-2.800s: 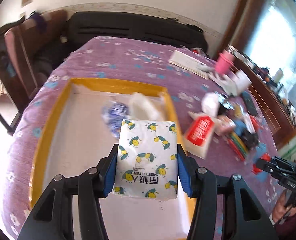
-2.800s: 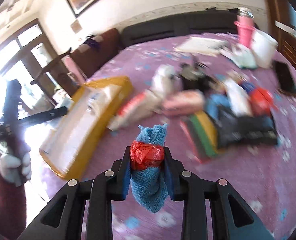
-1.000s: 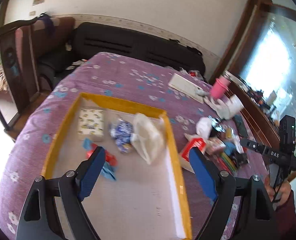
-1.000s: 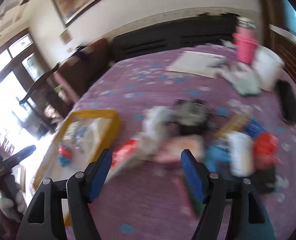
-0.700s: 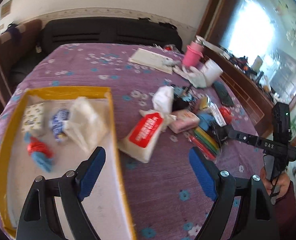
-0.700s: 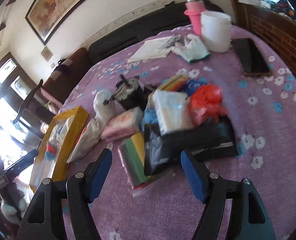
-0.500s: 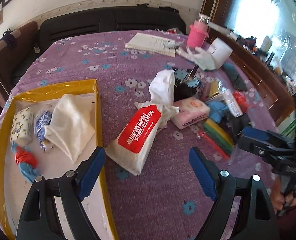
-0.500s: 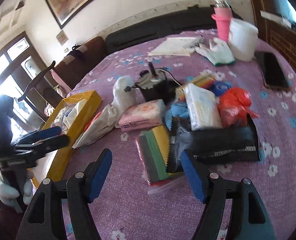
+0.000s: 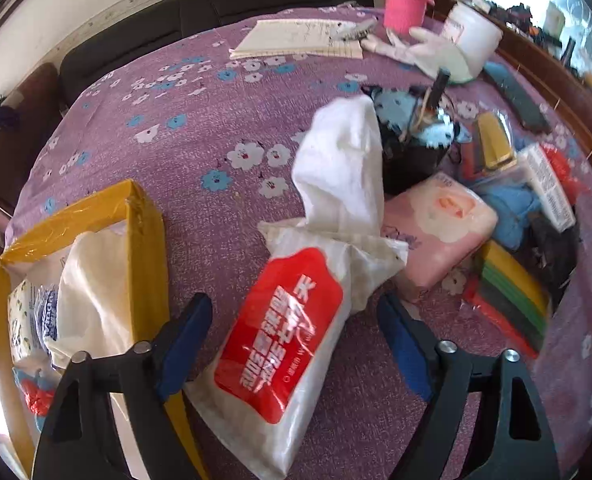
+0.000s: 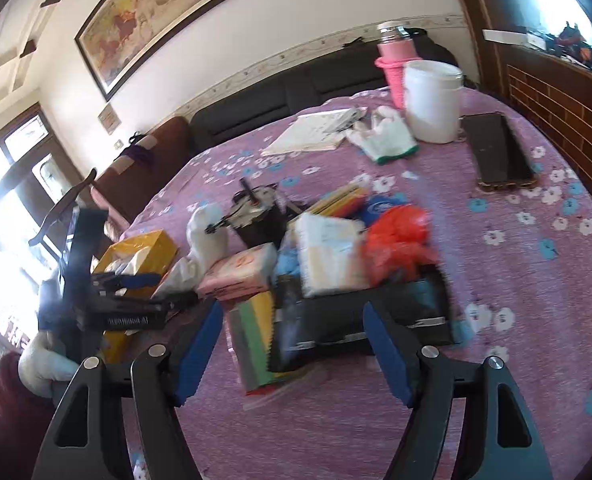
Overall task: Organize soft objects
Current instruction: 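Grasp the red-labelled wet-wipe pack with the left gripper while the right grasps the red bag, then lower the wet-wipe pack and red bag into the yellow tray, release both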
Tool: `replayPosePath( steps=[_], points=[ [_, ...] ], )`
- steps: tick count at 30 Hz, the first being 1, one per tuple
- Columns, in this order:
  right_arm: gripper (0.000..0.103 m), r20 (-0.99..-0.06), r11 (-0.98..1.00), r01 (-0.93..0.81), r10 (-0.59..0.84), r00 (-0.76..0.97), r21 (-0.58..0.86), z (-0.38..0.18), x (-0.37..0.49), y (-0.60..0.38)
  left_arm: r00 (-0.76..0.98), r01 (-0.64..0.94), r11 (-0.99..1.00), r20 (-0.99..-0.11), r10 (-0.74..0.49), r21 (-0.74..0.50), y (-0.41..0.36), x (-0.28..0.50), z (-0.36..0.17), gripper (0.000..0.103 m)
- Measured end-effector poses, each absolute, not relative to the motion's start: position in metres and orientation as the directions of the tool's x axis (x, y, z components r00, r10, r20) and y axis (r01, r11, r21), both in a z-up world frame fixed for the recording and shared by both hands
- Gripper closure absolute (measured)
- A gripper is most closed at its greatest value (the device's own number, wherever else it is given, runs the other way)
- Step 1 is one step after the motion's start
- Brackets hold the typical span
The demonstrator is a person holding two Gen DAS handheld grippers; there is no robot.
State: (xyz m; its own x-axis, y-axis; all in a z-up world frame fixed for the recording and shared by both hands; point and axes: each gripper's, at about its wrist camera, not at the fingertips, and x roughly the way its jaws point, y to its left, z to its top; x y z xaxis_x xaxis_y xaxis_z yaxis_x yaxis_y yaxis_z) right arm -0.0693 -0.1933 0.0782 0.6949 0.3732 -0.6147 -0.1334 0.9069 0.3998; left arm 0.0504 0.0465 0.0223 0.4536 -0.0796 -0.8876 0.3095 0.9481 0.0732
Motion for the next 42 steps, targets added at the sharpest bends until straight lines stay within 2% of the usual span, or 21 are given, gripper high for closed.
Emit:
replayPosePath(
  steps=[1, 4, 14, 18, 22, 25, 27, 29, 35, 38, 41, 42],
  points=[
    [0.026, -0.613, 0.907, -0.125, 0.369, 0.699, 0.403, 0.079, -0.069, -0.197, 0.457, 0.311, 0.946, -0.887, -0.066, 0.090, 0.044, 0.048, 0.021, 0.047],
    [0.024, -0.607, 0.909, -0.081, 0.337, 0.719, 0.409, 0.081, -0.073, -0.216, 0.492, 0.314, 0.946, -0.866, -0.088, 0.082, 0.044, 0.036, 0.029, 0.053],
    [0.023, -0.663, 0.897, 0.064, 0.273, 0.697, 0.436, 0.062, -0.077, -0.259, 0.564, 0.331, 0.924, -0.746, -0.354, -0.189, 0.083, -0.040, 0.089, 0.052],
    [0.023, -0.667, 0.904, 0.061, 0.265, 0.696, 0.423, 0.065, -0.066, -0.254, 0.567, 0.314, 0.912, -0.719, -0.402, -0.263, 0.102, -0.058, 0.094, 0.052],
    [0.023, -0.681, 0.944, 0.053, 0.195, 0.706, 0.325, 0.076, -0.037, -0.237, 0.579, 0.280, 0.915, -0.709, -0.402, -0.290, 0.119, -0.071, 0.094, 0.052],
    [0.032, -0.715, 0.970, 0.053, 0.137, 0.686, 0.237, 0.073, -0.016, -0.220, 0.593, 0.252, 0.921, -0.705, -0.389, -0.296, 0.131, -0.076, 0.093, 0.052],
    [0.050, -0.760, 0.985, 0.055, 0.088, 0.644, 0.161, 0.063, 0.000, -0.208, 0.601, 0.230, 0.925, -0.703, -0.380, -0.303, 0.141, -0.078, 0.093, 0.052],
    [0.063, -0.780, 0.988, 0.052, 0.080, 0.621, 0.143, 0.054, 0.009, -0.204, 0.609, 0.204, 0.927, -0.701, -0.372, -0.314, 0.152, -0.079, 0.093, 0.052],
    [0.066, -0.740, 0.977, 0.081, 0.093, 0.666, 0.196, 0.067, -0.007, -0.215, 0.638, 0.146, 0.921, -0.677, -0.366, -0.361, 0.189, -0.086, 0.092, 0.052],
    [0.066, -0.703, 0.977, 0.101, 0.062, 0.708, 0.188, 0.088, -0.024, -0.218, 0.659, 0.131, 0.907, -0.649, -0.381, -0.400, 0.211, -0.092, 0.094, 0.060],
    [0.066, -0.657, 0.978, 0.076, 0.072, 0.750, 0.193, 0.114, -0.040, -0.212, 0.671, 0.126, 0.894, -0.626, -0.397, -0.431, 0.229, -0.099, 0.094, 0.076],
    [0.066, -0.642, 0.978, 0.062, 0.081, 0.762, 0.198, 0.122, -0.044, -0.208, 0.674, 0.125, 0.889, -0.619, -0.402, -0.441, 0.235, -0.101, 0.094, 0.085]
  ],
)
